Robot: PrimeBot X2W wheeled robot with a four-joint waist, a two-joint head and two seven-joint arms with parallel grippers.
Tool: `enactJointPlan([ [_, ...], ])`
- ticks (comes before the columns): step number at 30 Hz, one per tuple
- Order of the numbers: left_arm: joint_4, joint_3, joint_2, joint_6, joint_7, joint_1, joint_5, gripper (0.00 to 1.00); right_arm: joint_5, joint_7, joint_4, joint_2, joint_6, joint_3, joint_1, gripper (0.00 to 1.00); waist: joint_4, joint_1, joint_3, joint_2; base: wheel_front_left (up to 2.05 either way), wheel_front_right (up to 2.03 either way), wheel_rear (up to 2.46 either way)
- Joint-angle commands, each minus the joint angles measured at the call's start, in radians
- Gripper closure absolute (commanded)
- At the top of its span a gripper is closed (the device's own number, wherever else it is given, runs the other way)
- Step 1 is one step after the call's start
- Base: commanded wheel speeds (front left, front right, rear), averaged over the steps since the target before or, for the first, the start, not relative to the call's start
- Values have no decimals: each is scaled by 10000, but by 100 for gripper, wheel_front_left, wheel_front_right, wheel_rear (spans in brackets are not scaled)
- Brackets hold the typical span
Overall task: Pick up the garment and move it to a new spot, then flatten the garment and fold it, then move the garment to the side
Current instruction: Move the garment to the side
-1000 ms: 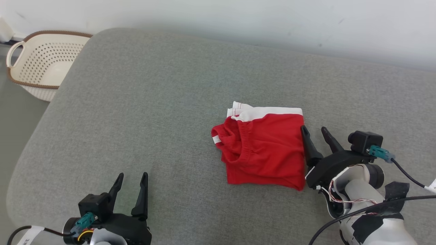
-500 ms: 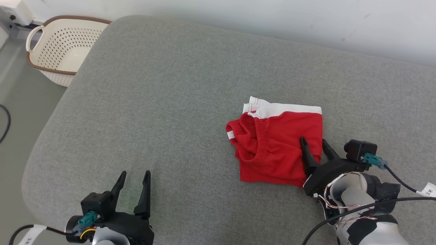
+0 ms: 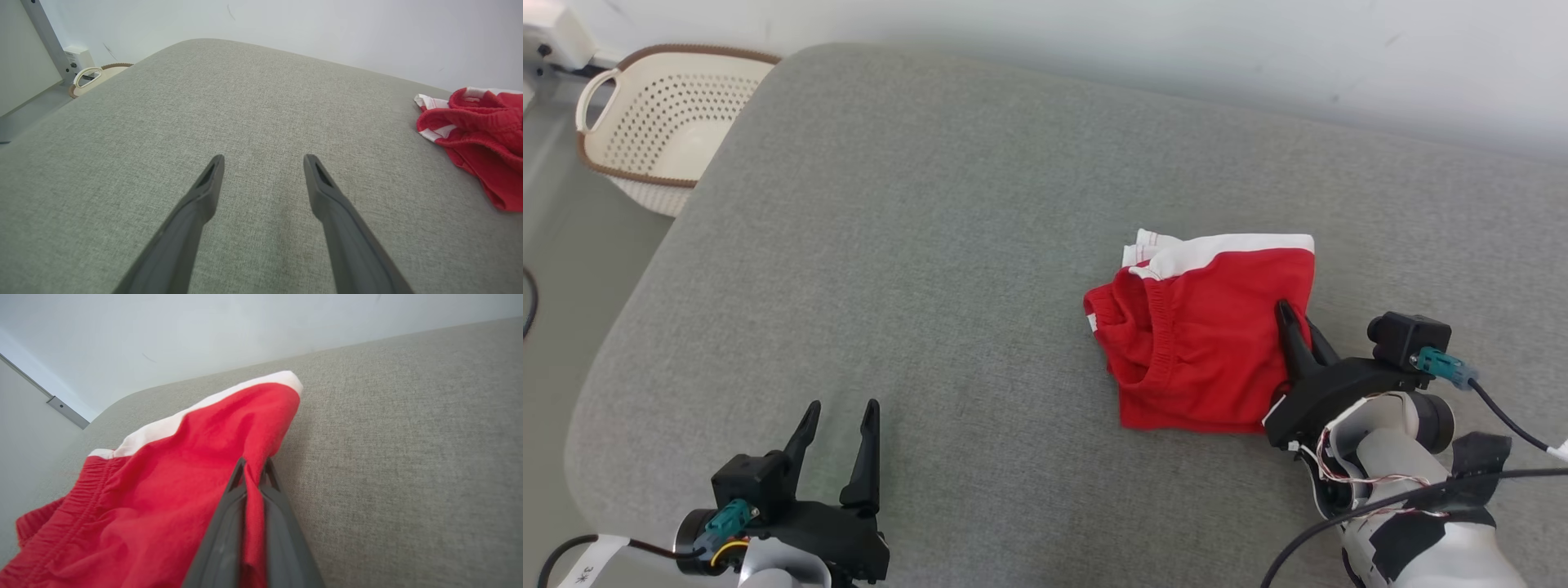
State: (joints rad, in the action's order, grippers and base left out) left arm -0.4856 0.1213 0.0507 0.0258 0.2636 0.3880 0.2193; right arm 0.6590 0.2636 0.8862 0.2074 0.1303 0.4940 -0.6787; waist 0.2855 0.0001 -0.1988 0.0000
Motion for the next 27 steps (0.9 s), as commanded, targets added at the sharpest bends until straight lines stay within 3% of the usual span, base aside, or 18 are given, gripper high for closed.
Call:
enactJointPlan([
  [1, 37, -20, 8, 43, 9, -152, -14, 0, -186, 5, -179, 60, 5, -104, 242, 100, -195, -1, 171, 0, 0, 0, 0],
  [6, 75, -80, 9, 84, 9, -309, -109, 0, -1106, 5, -1023, 53, 5, -598, 738, 100, -790, -1, 638, 0, 0, 0, 0],
  [10, 141, -151, 6, 138, 9, -523, -225, 0, -1622, 7, -1554, -216, 5, -1015, 1381, 100, -1666, -1, 1046, 0, 0, 0, 0],
  [27, 481, -121, 5, 233, 9, -955, -503, 0, -1695, 5, -1853, -847, 5, -1614, 3083, 100, -5018, -1, 1630, 0, 0, 0, 0],
])
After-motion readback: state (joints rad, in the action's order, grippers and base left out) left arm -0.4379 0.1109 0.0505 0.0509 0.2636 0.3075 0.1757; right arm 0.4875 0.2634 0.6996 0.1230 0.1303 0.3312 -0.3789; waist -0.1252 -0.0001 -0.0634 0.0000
